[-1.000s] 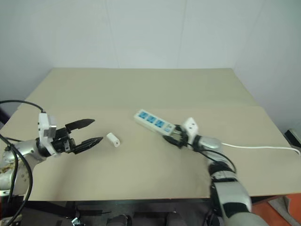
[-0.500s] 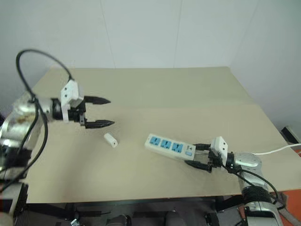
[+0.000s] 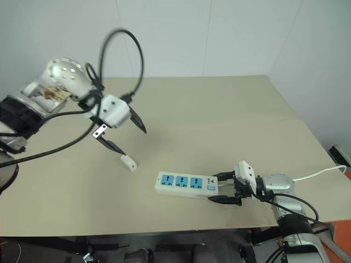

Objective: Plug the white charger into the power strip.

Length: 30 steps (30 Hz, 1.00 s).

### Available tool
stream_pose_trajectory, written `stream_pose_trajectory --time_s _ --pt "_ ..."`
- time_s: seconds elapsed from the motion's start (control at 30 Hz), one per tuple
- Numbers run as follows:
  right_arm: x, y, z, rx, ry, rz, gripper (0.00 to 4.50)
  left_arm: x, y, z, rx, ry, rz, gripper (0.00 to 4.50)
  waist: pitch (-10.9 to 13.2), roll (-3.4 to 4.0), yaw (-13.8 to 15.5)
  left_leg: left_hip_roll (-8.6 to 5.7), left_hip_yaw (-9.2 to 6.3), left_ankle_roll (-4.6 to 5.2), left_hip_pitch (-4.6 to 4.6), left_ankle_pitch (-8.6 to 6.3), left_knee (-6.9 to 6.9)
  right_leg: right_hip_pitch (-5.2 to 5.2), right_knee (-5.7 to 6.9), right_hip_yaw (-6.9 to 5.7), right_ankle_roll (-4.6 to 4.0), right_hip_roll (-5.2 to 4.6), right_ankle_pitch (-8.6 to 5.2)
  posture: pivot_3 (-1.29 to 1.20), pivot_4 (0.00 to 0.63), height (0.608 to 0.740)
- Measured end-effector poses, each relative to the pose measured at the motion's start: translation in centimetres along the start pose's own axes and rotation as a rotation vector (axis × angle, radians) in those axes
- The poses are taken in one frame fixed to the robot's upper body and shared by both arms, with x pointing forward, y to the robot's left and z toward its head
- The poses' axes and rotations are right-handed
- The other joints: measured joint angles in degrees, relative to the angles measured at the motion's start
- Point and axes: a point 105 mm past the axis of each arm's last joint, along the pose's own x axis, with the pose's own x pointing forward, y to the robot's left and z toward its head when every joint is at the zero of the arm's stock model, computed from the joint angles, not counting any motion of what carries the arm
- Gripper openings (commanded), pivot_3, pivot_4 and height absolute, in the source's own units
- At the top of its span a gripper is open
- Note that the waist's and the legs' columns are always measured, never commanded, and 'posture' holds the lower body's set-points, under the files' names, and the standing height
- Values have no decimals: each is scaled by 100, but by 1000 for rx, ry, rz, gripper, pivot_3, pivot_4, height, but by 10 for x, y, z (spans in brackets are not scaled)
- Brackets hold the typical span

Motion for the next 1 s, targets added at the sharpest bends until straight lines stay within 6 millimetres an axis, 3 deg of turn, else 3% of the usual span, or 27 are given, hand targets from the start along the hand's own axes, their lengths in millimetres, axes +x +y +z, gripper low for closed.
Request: stream_pose_trajectory --time_s 0.17,0.57,1.0 --pt "4 -1 0 -15 11 6 3430 24 -15 -11 34 57 -171 4500 1 -2 -13 2 0 0 -6 0 3 -10 7 3 -1 3 0 0 150 740" --pt "10 -1 0 -14 5 0 3430 34 -18 -20 128 123 -251 4500 1 -2 -10 2 0 1 -1 0 10 -7 12 4 -1 5 1 0 150 740" --pt "14 -1 1 -24 5 -7 3430 68 -23 -39 118 187 -316 4500 1 -3 -13 3 -2 1 7 0 14 3 14 4 -3 6 2 0 150 740"
